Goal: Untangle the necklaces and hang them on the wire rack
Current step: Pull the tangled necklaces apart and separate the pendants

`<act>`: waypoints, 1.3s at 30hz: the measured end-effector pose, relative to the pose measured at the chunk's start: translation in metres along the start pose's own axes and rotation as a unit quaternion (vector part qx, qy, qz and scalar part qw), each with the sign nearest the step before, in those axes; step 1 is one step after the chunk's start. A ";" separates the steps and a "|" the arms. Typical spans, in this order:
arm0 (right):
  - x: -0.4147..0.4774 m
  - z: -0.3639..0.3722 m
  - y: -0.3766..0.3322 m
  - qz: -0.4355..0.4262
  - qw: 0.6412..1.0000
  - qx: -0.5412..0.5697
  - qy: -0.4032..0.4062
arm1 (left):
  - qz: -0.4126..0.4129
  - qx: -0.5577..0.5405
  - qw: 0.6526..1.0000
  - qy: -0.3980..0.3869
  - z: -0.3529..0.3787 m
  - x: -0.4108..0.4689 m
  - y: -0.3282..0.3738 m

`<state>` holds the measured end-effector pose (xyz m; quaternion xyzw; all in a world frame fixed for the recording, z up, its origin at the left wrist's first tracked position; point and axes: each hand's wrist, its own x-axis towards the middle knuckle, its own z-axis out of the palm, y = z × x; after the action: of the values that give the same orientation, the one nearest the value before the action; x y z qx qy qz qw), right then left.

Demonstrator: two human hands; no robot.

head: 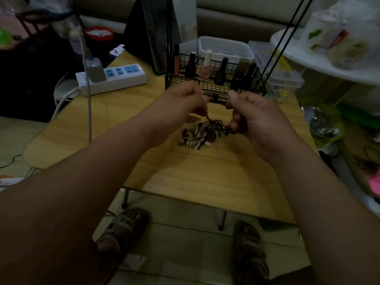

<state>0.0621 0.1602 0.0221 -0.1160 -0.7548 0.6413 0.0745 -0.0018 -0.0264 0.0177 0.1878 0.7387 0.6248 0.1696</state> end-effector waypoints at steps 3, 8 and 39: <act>-0.002 0.001 -0.002 0.001 0.999 -0.003 -0.034 | -0.002 -0.081 0.997 0.003 0.001 0.002 0.001; 0.000 0.005 -0.002 0.002 0.999 0.036 -0.038 | 0.003 -0.007 0.999 0.047 0.004 0.004 -0.006; -0.007 0.016 0.011 0.041 0.983 -0.035 -0.176 | -0.004 -0.240 0.970 0.038 0.001 0.010 -0.004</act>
<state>0.0658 0.1442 0.0090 -0.0351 -0.7728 0.6273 -0.0897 -0.0099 -0.0214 0.0132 0.1150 0.5737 0.7899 0.1838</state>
